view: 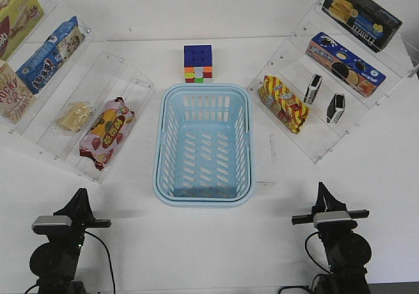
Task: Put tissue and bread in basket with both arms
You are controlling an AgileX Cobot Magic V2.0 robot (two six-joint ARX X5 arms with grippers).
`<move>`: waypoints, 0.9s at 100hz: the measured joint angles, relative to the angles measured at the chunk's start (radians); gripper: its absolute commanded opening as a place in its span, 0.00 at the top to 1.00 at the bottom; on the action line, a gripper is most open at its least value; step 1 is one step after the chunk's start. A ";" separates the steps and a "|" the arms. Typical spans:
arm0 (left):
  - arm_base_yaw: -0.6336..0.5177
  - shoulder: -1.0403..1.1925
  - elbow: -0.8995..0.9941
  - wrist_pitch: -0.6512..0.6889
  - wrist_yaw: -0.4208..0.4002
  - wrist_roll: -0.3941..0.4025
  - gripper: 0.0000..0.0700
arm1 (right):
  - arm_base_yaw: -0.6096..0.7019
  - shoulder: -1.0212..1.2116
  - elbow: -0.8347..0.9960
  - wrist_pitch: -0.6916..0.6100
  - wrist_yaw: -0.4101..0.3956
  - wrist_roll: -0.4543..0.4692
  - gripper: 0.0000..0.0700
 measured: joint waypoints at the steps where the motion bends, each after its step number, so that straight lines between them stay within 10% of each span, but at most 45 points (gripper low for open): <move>1: 0.000 0.000 0.000 0.000 0.000 0.000 1.00 | 0.000 0.000 0.000 0.000 0.000 0.000 1.00; 90: 0.000 0.000 0.000 0.000 0.000 0.000 1.00 | 0.000 0.000 0.000 0.003 -0.027 0.056 1.00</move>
